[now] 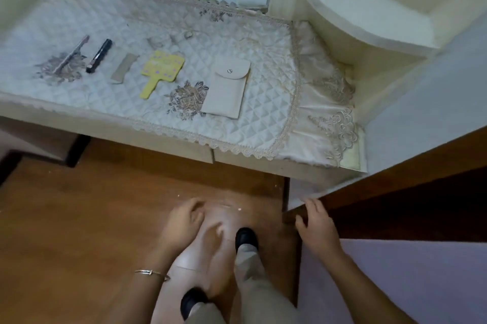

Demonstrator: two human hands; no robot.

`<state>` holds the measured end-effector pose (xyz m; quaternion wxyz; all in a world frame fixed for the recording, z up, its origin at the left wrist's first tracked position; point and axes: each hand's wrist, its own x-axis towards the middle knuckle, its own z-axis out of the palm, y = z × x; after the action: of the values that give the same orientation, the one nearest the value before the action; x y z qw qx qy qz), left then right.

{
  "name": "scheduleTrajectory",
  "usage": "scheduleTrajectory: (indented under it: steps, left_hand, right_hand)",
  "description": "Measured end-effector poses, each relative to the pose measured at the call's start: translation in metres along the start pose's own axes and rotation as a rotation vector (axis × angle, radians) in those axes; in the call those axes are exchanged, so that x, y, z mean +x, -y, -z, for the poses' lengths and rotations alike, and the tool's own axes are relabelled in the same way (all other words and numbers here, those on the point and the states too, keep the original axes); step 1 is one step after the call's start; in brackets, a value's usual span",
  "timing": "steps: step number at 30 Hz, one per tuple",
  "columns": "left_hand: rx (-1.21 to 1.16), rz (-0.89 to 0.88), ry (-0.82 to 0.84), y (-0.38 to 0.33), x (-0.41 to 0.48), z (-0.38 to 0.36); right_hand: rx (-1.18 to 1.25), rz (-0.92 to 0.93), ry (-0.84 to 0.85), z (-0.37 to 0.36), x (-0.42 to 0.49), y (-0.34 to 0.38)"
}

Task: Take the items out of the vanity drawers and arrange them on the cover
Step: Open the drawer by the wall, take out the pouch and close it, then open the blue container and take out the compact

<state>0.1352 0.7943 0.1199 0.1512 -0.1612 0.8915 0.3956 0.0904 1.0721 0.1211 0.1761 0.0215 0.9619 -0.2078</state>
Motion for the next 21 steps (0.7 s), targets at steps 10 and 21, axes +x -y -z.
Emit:
scheduleTrajectory:
  steps: [10, 21]
  left_hand:
    - [-0.459, 0.717, -0.004, 0.217, -0.234, -0.021]
    - [-0.996, 1.155, -0.358, 0.268, -0.330, -0.008]
  right_hand:
    - [0.177, -0.283, 0.450, -0.114, -0.127, 0.010]
    - [0.024, -0.135, 0.700, -0.179, -0.124, 0.118]
